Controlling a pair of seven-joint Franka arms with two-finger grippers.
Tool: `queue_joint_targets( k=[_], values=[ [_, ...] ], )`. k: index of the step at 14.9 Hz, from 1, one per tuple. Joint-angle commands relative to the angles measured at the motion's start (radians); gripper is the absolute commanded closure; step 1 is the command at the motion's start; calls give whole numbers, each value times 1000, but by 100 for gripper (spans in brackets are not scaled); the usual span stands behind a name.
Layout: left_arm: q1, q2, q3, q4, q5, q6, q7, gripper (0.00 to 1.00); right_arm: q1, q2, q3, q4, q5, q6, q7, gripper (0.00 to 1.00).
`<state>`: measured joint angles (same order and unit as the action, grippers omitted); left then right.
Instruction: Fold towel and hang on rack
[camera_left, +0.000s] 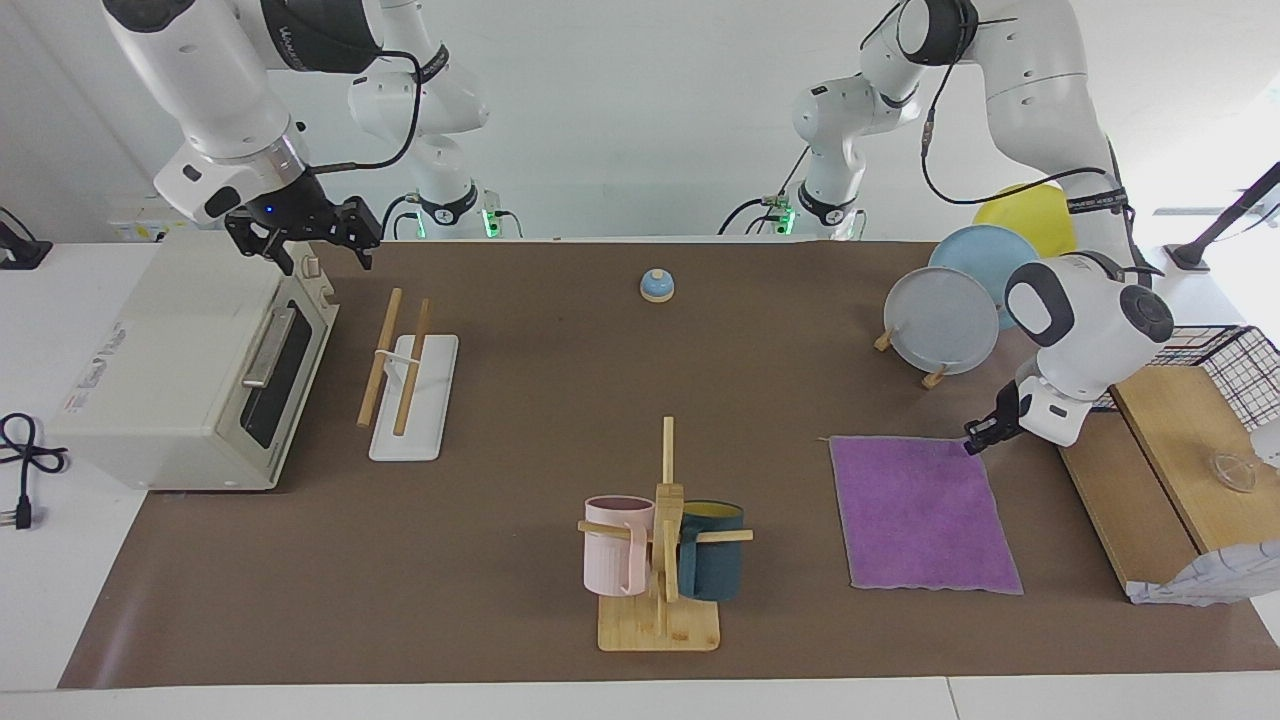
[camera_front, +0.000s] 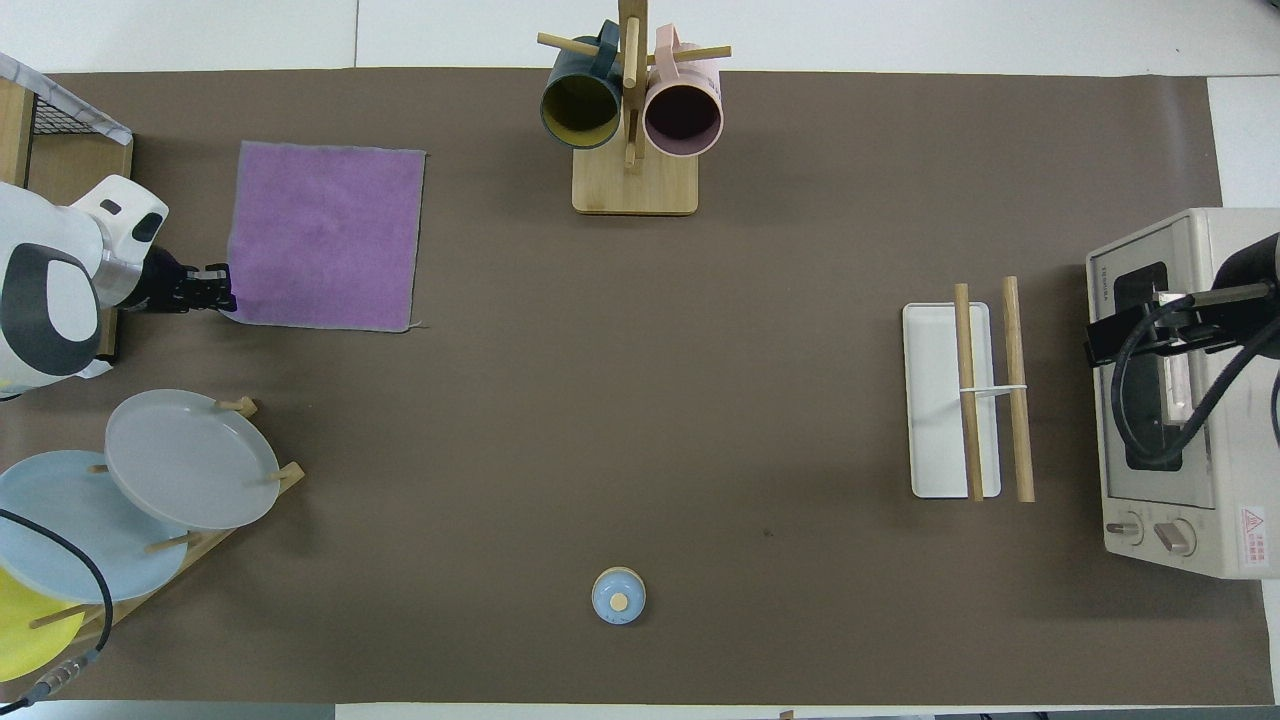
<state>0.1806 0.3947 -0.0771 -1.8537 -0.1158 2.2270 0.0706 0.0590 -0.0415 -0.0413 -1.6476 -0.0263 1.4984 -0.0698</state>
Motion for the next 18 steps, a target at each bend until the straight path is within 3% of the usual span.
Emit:
queue_joint_targets(
  k=[1, 5, 9, 13, 16, 17, 18],
  values=[
    [7, -7, -4, -7, -10, 23, 78, 100, -8, -21, 3, -23, 9, -1, -28, 0],
    [-18, -63, -7, 21, -1, 6, 191, 100, -12, -21, 3, -24, 9, 8, -28, 0],
    [-150, -135, -7, -22, -1, 5, 218, 100, -11, -23, 3, -24, 9, 2, -28, 0],
    [-288, -201, -6, -151, -1, 70, 144, 100, -10, -21, 3, -24, 8, 6, -28, 0],
    [-322, -263, -7, -402, -1, 352, 132, 100, -11, -23, 3, -29, 9, -3, -28, 0],
    [-326, -269, -7, -435, -1, 387, 133, 100, -13, -23, 3, -28, 9, 0, -28, 0],
    [-326, -269, -6, -432, -1, 375, 132, 26, -12, -23, 3, -24, 8, -1, -28, 0]
  ],
)
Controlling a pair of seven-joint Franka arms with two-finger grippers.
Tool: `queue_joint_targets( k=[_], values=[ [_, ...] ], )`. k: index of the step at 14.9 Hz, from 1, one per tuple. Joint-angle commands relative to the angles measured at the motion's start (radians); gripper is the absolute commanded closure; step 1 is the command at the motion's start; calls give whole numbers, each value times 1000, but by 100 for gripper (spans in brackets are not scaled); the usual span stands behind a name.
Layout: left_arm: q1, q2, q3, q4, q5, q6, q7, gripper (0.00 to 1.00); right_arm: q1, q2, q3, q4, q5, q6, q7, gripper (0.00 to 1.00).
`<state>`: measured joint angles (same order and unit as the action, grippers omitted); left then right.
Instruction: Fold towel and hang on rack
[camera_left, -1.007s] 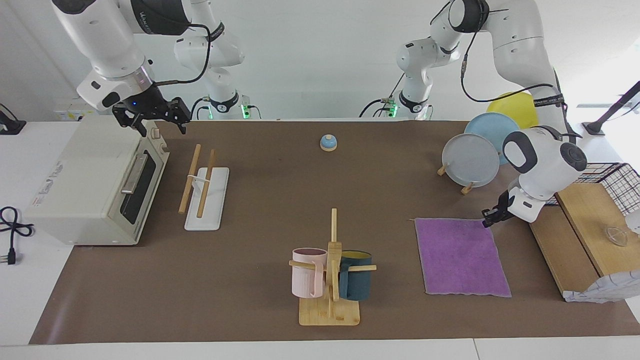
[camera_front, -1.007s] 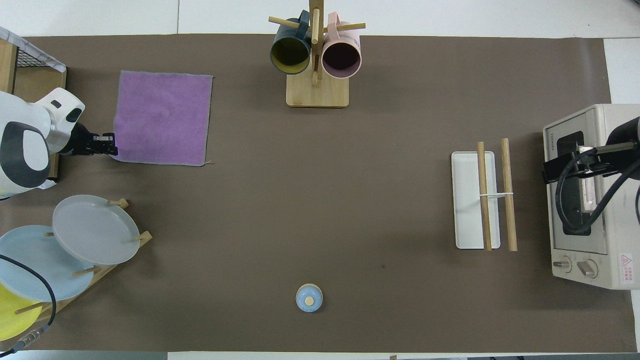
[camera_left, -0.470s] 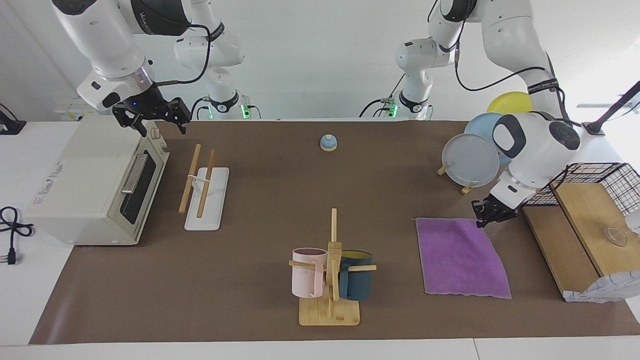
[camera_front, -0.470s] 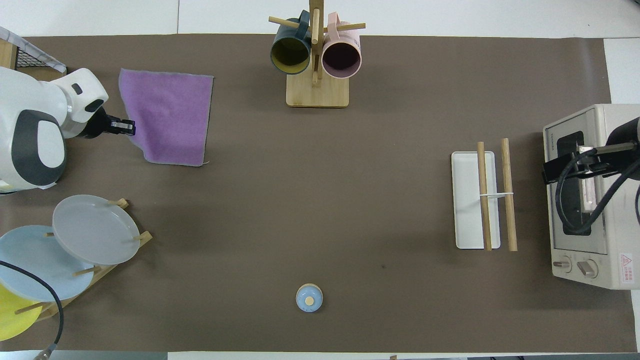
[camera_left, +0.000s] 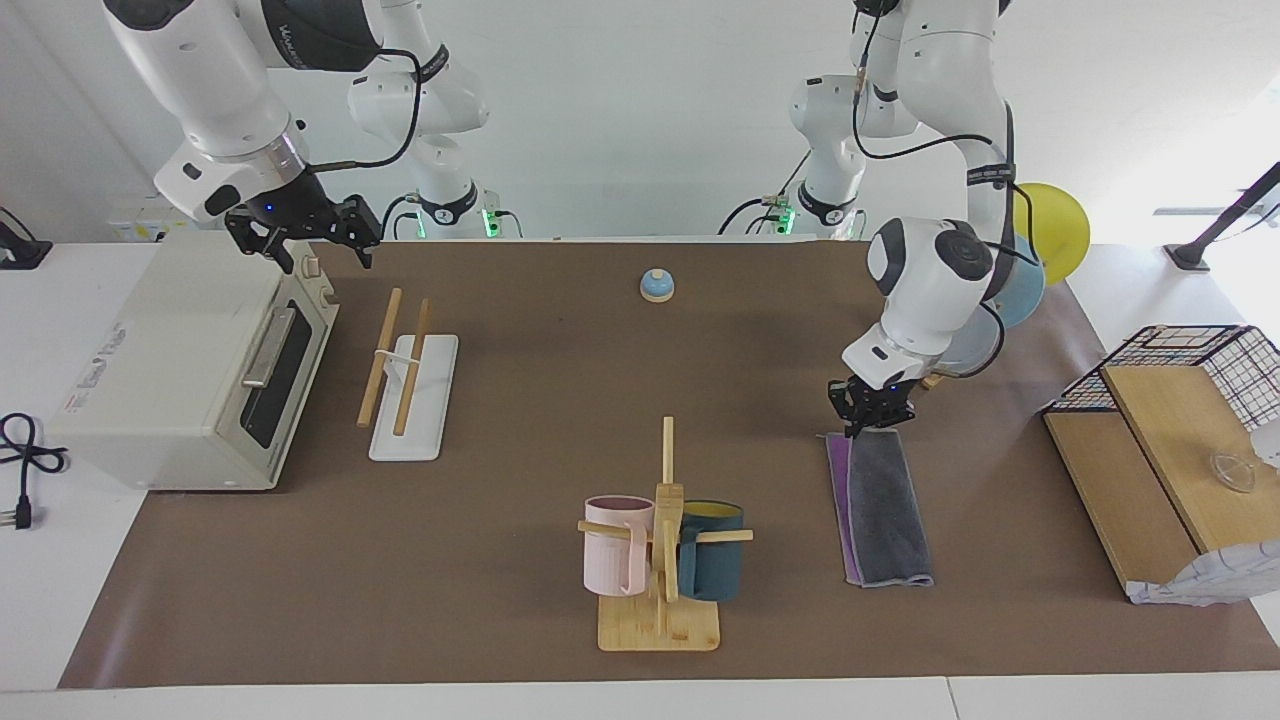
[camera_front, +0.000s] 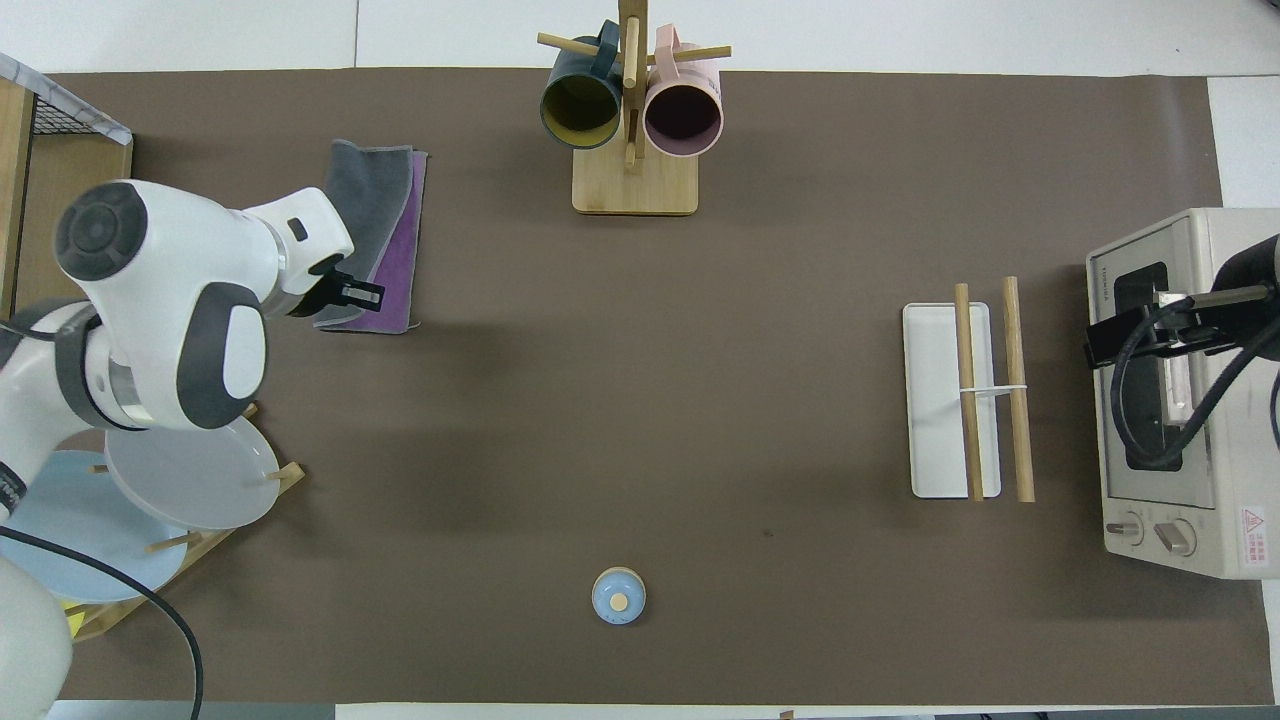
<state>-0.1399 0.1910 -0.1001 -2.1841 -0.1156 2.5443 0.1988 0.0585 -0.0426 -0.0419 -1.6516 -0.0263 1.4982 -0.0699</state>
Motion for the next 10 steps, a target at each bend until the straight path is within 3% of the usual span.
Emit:
queue_joint_targets(
  k=[1, 3, 6, 10],
  values=[
    [-3, -65, 16, -92, -1, 53, -4, 0, -11, -22, 4, -22, 9, -4, -28, 0],
    [9, -64, 16, -50, -2, -17, -28, 0, -16, -22, 2, -27, 9, -3, -30, 0],
    [69, -42, 16, 111, -6, -229, -21, 0, -14, -22, 2, -23, 9, -3, -28, 0],
    [134, -2, 13, 185, -63, -256, -16, 0, -11, -22, 2, -20, 9, -1, -28, 0]
  ],
)
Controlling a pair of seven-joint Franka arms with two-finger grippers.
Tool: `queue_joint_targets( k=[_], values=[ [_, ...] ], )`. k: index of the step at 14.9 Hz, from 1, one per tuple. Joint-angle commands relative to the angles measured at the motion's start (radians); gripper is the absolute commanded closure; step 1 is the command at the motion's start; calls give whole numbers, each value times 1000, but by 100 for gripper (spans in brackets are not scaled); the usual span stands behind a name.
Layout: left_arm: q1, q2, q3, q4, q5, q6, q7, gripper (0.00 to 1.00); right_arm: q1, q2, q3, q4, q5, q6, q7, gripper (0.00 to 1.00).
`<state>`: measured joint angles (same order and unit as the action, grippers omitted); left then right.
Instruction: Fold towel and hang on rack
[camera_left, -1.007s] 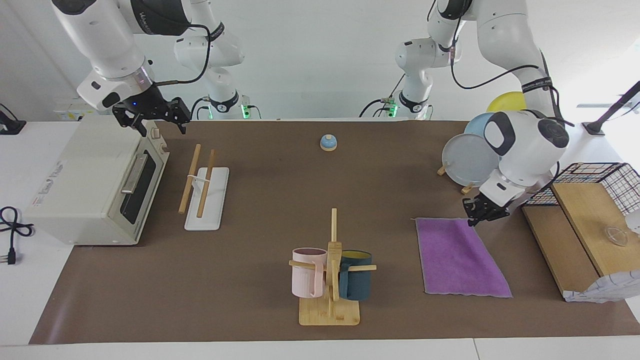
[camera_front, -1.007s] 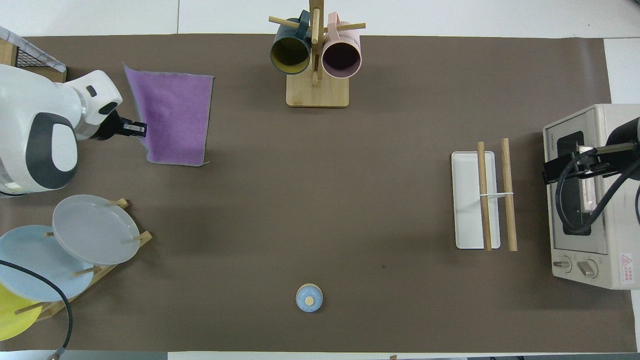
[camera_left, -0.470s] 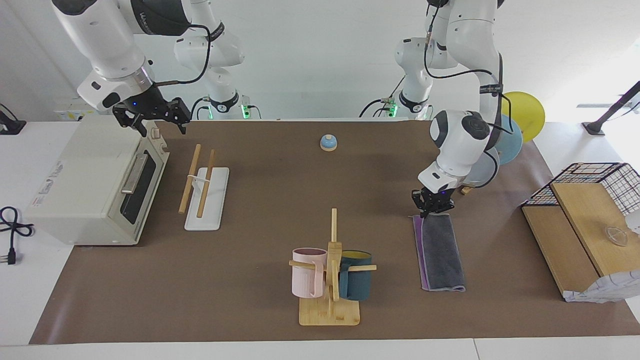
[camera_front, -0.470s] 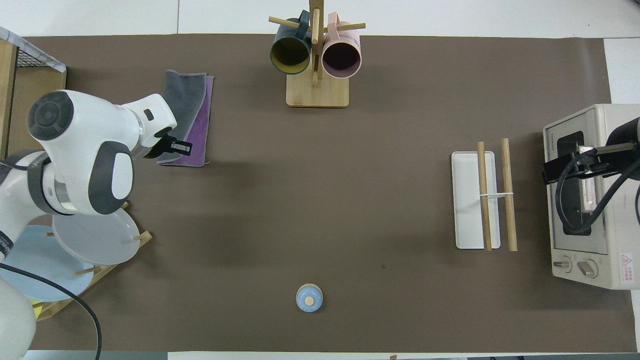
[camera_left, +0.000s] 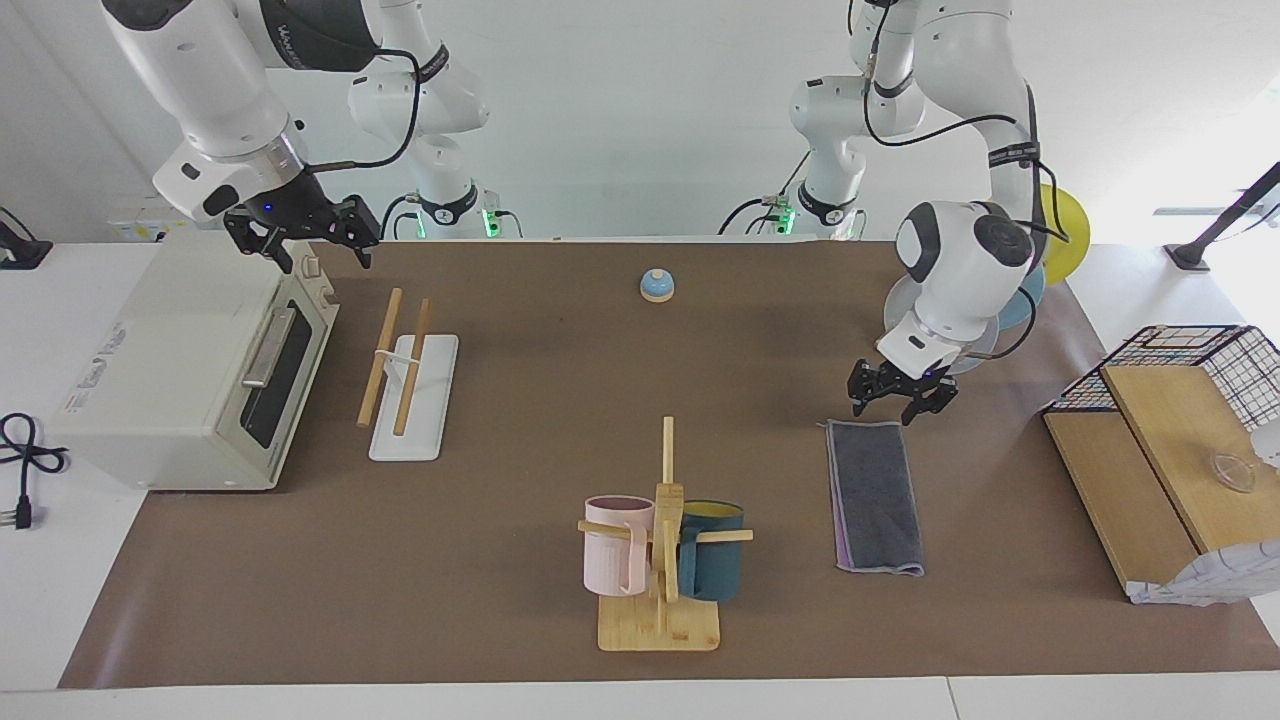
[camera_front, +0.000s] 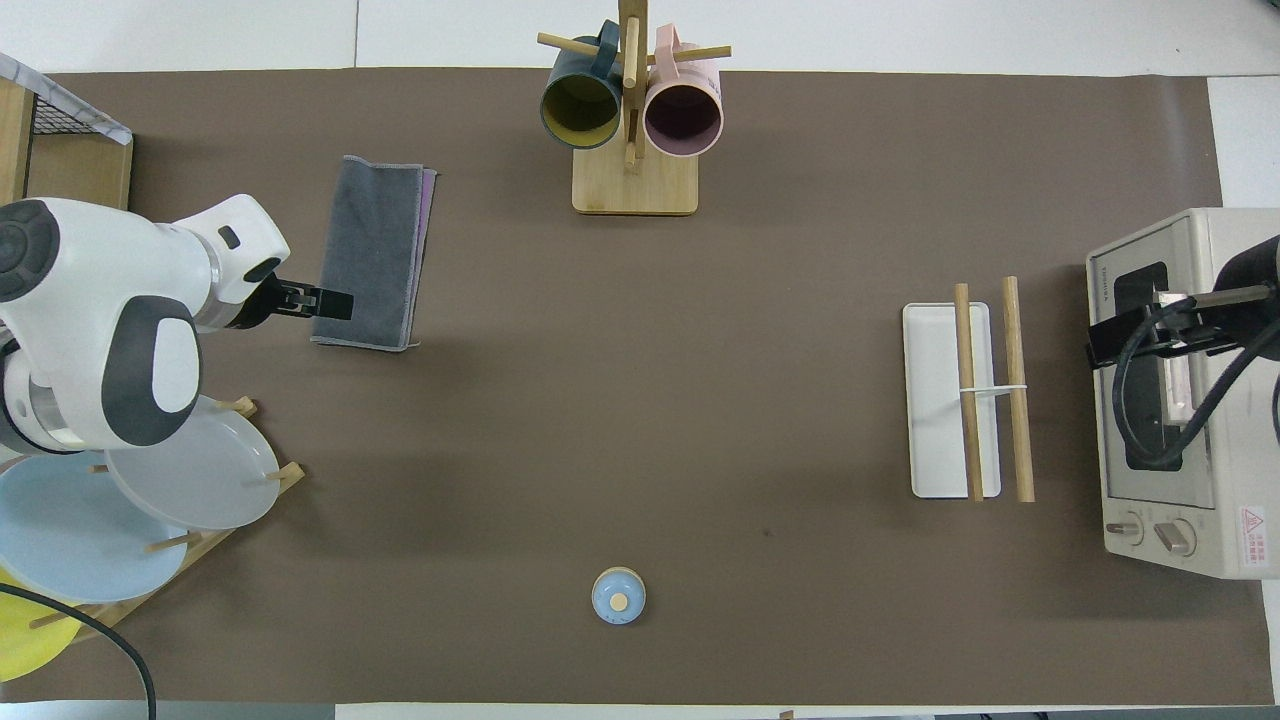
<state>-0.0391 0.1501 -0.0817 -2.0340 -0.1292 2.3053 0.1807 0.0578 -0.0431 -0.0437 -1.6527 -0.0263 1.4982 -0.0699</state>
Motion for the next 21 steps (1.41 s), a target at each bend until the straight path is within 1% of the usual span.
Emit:
queue_joint_targets(
  k=[1, 5, 7, 11, 12, 14, 16, 18, 20, 21],
  values=[
    [53, 60, -7, 53, -84, -15, 14, 0, -12, -21, 4, -22, 9, -6, -30, 0],
    [68, 219, -12, 179, -162, -18, 67, 0, -13, -21, 4, -24, 9, -4, -30, 0],
    [70, 241, -12, 186, -196, -20, 94, 0, -13, -21, 4, -26, 9, -1, -28, 0],
    [67, 256, -12, 170, -214, -23, 114, 0, -13, -24, 4, -32, 9, -4, -28, 0],
    [67, 256, -10, 167, -214, -27, 114, 2, -13, -26, 4, -30, 9, -4, -28, 0],
    [65, 256, -12, 159, -214, -27, 115, 8, -13, -27, 4, -35, 9, -6, -28, 0],
    [61, 258, -10, 152, -214, -21, 115, 20, -13, -27, 4, -38, 9, -4, -27, 0],
    [58, 262, -10, 152, -214, -17, 115, 29, -13, -27, 4, -39, 9, -6, -27, 0],
    [56, 264, -10, 152, -214, -18, 115, 40, -13, -28, 4, -38, 9, -4, -27, 0],
    [56, 264, -10, 152, -214, -18, 115, 43, -13, -27, 4, -35, 9, -6, -28, 0]
  ],
)
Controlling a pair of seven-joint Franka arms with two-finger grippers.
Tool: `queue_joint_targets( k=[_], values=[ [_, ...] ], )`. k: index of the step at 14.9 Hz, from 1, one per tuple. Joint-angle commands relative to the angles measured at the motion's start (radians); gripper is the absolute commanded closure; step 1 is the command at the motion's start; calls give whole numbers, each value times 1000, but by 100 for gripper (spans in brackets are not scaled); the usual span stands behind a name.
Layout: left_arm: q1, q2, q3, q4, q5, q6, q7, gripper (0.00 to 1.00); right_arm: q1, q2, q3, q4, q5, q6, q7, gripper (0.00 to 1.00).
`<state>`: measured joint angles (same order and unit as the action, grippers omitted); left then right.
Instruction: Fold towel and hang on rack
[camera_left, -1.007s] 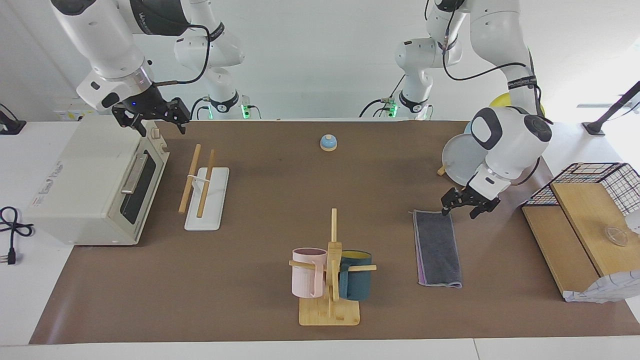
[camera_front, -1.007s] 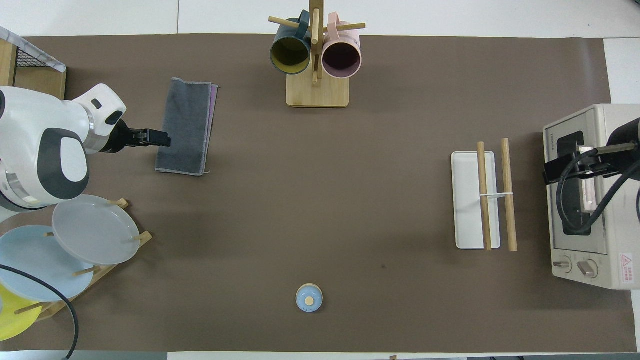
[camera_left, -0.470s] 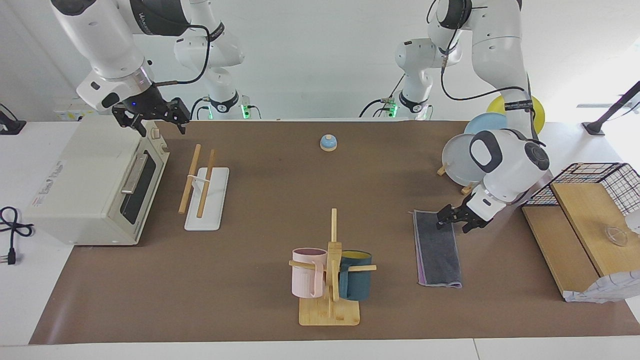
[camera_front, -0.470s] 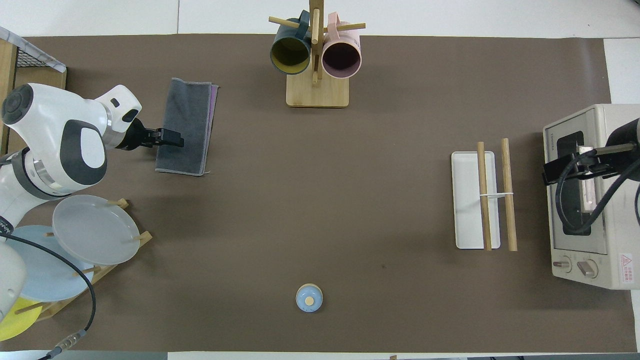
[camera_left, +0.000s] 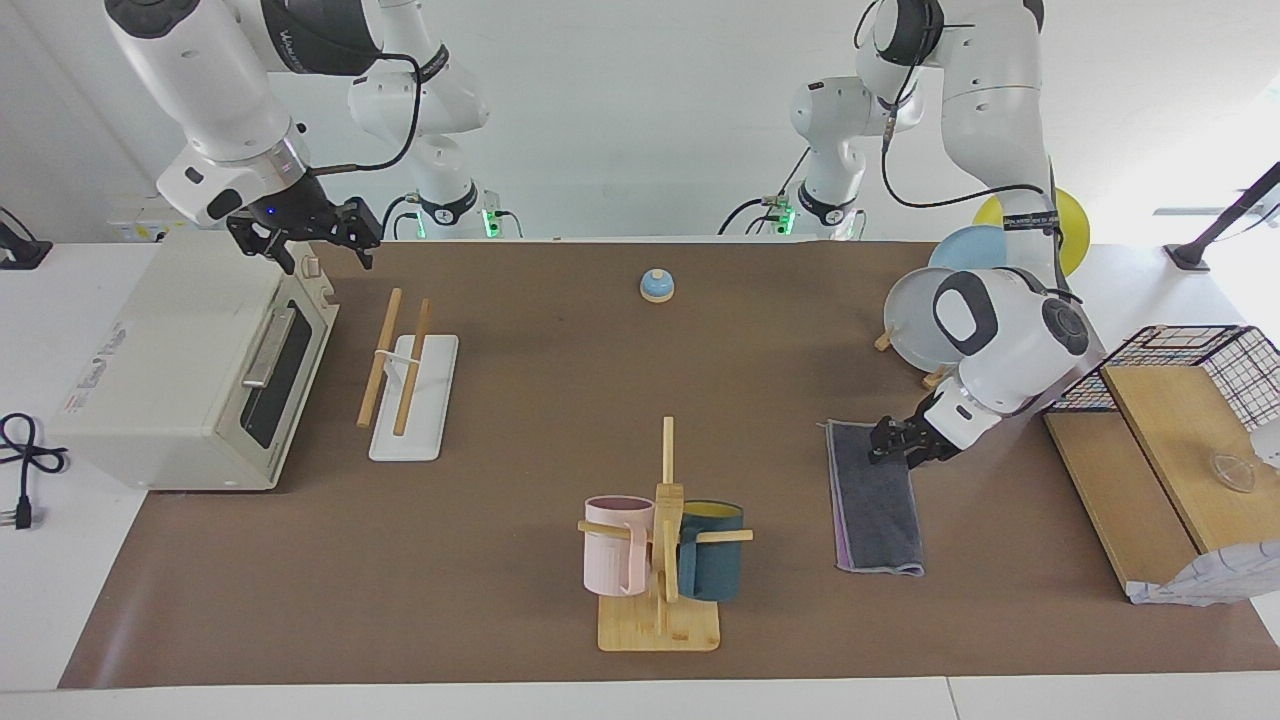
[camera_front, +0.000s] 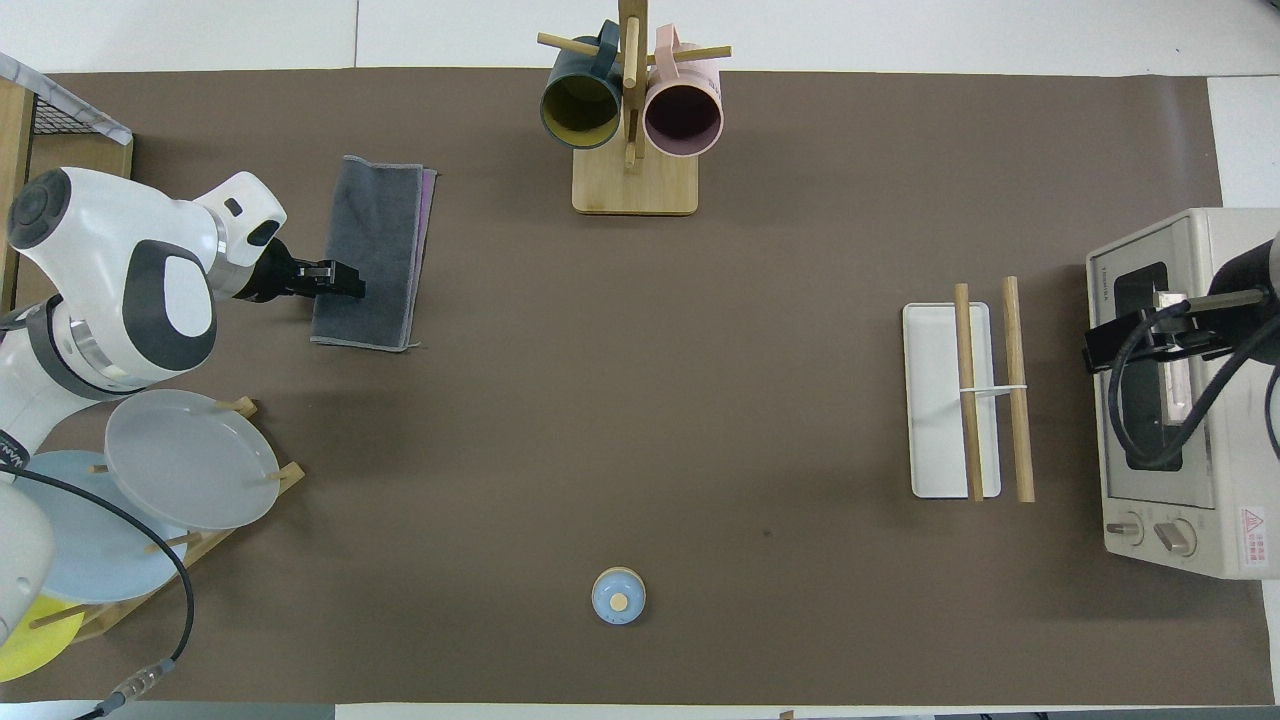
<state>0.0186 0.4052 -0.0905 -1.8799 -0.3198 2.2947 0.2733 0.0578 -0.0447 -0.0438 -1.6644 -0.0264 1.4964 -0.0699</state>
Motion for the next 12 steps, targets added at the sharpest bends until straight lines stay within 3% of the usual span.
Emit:
queue_joint_targets(
  k=[1, 6, 7, 12],
  values=[
    [-2, 9, 0, -5, -24, -8, 24, 47, -13, -26, 4, -26, 9, -8, -28, 0],
    [-2, 9, 0, -16, -24, 15, 23, 96, -9, -35, 2, -35, 8, -10, -24, 0],
    [0, 9, 0, -18, -24, 22, 23, 100, -12, -37, 2, -41, 8, -13, -24, 0],
    [9, 6, 0, 19, -27, -15, -29, 100, -13, -43, 2, -55, 8, -10, -27, 0]
  ],
)
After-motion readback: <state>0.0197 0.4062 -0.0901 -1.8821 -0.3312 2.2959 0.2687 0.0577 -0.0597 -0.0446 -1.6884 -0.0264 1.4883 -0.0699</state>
